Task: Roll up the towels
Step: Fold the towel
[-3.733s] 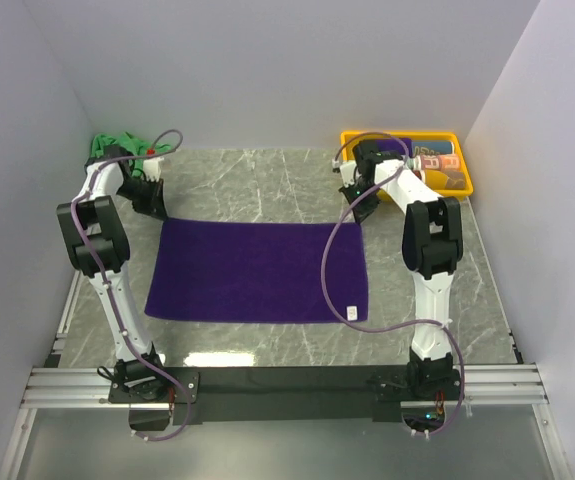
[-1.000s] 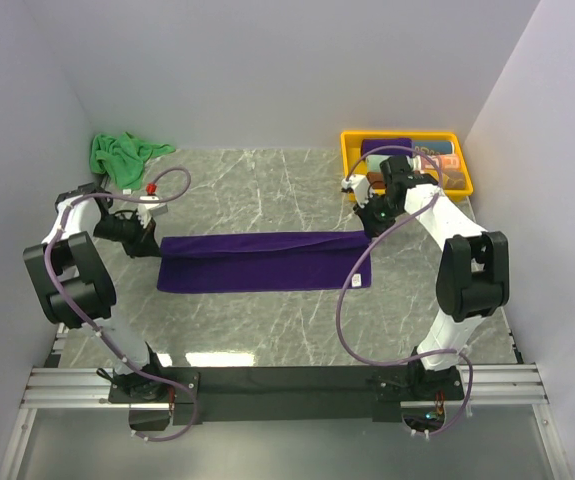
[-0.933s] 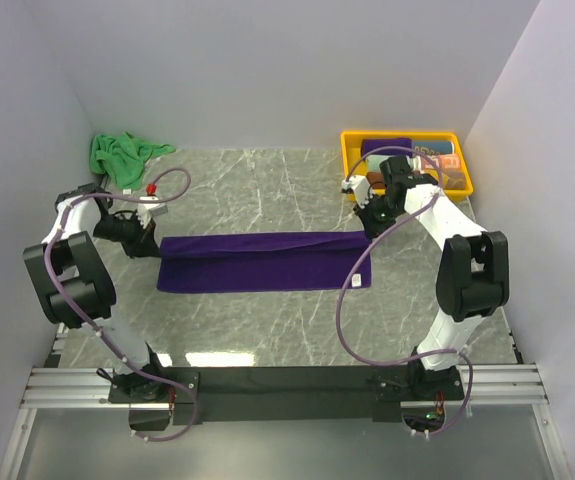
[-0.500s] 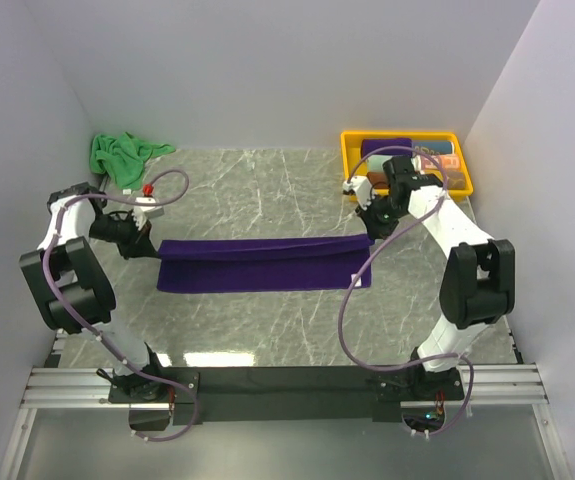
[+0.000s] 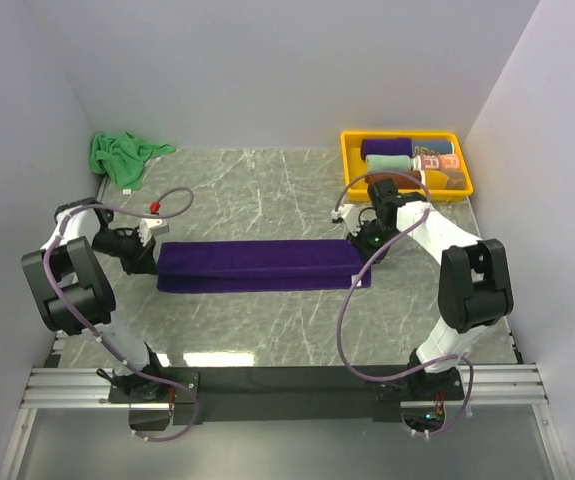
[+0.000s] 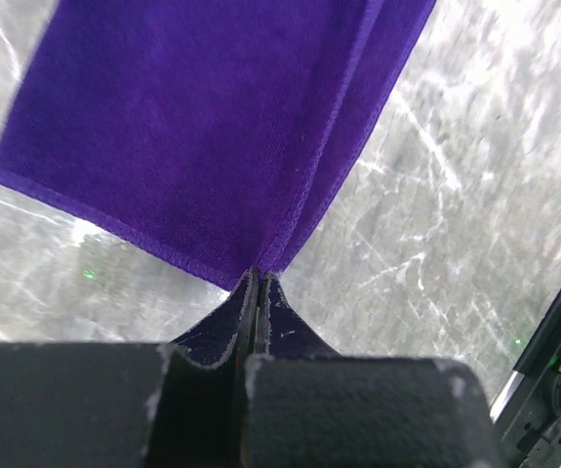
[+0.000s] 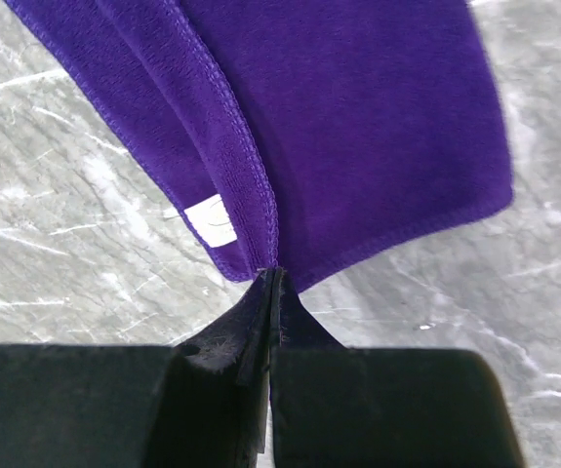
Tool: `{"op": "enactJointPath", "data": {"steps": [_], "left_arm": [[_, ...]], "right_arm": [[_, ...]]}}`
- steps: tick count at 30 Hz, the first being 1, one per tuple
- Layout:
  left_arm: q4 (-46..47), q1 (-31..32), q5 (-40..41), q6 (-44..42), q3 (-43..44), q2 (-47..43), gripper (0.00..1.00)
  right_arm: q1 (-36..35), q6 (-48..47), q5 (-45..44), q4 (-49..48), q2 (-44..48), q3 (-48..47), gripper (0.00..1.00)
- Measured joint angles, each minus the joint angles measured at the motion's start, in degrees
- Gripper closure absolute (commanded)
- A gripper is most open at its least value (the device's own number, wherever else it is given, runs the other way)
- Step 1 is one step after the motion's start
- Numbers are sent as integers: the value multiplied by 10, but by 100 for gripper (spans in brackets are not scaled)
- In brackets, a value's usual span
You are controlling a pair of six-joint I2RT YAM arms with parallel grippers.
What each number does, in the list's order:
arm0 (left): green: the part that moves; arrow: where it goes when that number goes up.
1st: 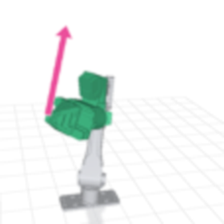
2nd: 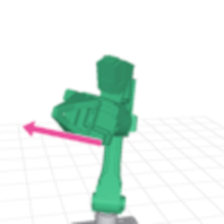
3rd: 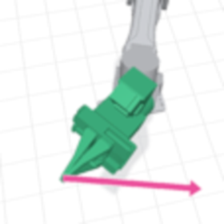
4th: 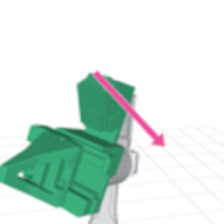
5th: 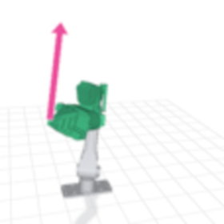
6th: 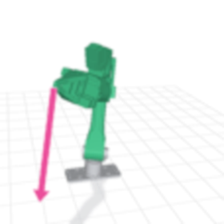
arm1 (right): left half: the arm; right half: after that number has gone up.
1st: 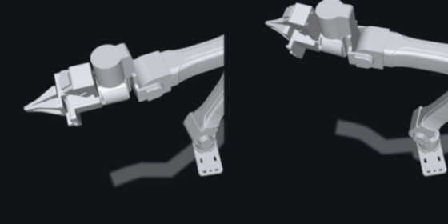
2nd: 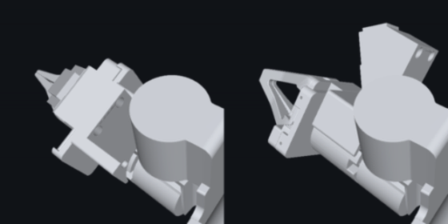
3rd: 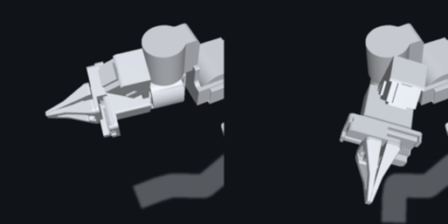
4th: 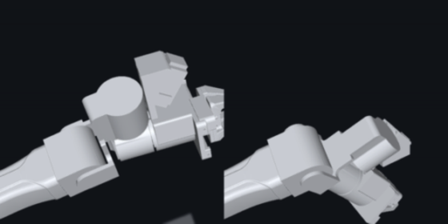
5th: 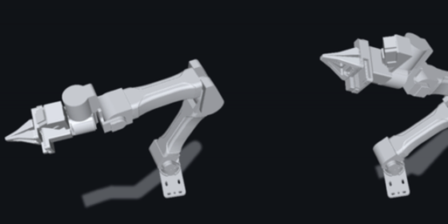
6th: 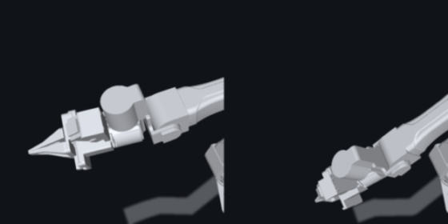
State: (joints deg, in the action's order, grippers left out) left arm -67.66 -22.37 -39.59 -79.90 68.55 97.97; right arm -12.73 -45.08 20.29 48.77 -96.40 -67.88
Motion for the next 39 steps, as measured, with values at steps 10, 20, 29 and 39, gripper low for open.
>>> {"op": "enactJointPath", "data": {"steps": [10,20,29,39], "left_arm": [[37,0,25,1,-46,0,99],[44,0,26,2,-47,0,99],[42,0,29,3,-44,0,99],[23,-3,28,0,-20,0,99]], "right_arm": [[-4,0,-12,-7,-1,9,100],[-4,-1,-12,-7,-1,9,100],[-4,-12,-11,4,2,9,100],[-4,-23,-5,14,24,9,100]]}}
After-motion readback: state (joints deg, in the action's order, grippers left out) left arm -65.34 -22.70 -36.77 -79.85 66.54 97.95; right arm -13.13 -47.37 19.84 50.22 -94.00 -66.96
